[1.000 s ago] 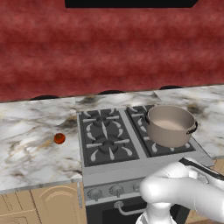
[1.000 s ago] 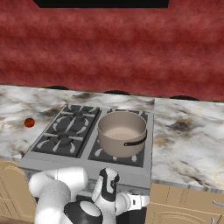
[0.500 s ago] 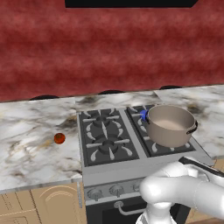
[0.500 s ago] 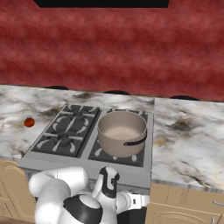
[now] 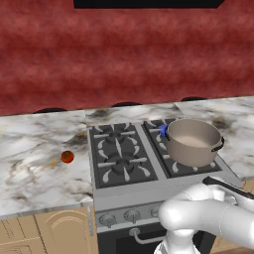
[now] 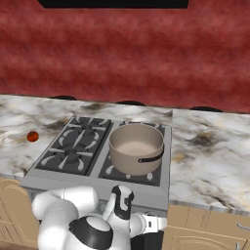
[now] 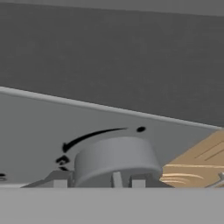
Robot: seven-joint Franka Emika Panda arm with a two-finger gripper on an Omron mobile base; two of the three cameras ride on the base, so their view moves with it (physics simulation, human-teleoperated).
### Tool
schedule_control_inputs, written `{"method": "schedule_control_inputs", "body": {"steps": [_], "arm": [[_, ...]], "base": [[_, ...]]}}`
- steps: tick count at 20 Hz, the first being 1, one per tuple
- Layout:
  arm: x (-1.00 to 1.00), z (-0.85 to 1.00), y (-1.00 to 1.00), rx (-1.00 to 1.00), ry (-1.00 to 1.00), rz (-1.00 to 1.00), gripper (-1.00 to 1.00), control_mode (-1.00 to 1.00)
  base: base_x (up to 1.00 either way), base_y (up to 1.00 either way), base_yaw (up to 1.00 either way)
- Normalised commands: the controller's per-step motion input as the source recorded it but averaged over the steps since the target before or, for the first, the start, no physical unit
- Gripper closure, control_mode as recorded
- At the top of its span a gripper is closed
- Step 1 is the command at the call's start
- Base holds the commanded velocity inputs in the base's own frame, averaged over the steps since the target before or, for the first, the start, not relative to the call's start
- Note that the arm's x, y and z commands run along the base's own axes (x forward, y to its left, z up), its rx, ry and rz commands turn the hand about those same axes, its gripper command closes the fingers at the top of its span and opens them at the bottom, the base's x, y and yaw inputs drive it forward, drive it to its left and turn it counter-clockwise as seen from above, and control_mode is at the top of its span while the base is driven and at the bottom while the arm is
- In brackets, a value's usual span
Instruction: Turn on the burner for the pot on the stove. Wait thirty seconds for the pot to heat up. Then add the tomato to the pot.
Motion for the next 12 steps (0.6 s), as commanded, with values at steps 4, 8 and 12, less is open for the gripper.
{"method": "schedule_control_inputs", "body": {"steps": [4,8,12], "arm": [[-0.82,0.84,0.22,-0.02,-0.22,0.49,1.00,-1.00],[-0.98,1.00,-0.31,-0.13,-0.28,0.28,1.00,-1.00],[-0.95,0.99,-0.18,-0.02,-0.10,0.15,1.00,-1.00]], "base": [[0.00,0.00,0.00],[0.00,0.00,0.00],[0.00,0.00,0.00]]}}
